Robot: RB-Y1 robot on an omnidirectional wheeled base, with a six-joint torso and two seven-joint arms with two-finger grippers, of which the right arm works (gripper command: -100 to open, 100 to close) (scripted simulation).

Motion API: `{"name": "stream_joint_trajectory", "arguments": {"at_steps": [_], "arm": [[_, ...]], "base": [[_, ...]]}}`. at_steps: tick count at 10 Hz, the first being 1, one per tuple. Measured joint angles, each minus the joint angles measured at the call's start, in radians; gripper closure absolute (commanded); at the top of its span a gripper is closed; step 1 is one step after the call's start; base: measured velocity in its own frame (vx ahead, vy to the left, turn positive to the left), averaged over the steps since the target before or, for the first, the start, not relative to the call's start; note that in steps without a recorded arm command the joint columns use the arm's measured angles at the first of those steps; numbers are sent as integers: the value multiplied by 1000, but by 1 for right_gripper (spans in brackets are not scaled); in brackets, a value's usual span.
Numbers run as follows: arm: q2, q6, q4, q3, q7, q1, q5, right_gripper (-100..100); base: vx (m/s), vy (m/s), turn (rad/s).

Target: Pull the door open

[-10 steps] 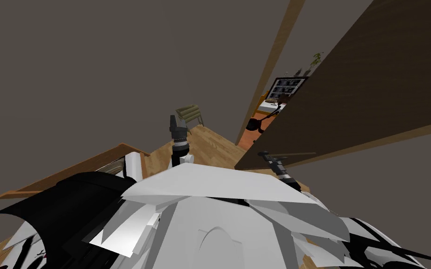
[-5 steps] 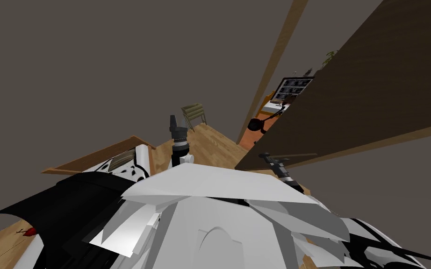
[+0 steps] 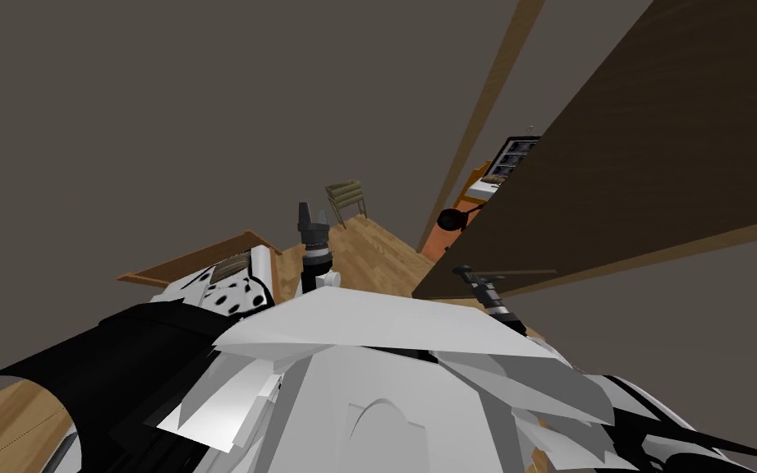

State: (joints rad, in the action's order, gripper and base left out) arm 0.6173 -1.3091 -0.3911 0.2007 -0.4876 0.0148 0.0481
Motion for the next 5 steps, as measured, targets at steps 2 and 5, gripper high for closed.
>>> {"name": "stream_joint_trajectory", "arguments": {"at_steps": [2, 5], "arm": [[-4, 32, -20, 4, 13, -5, 16, 100], [-10, 77, -59, 7, 31, -6, 34, 100]], "base": [[-149, -62, 152], [-99, -48, 64]]}}
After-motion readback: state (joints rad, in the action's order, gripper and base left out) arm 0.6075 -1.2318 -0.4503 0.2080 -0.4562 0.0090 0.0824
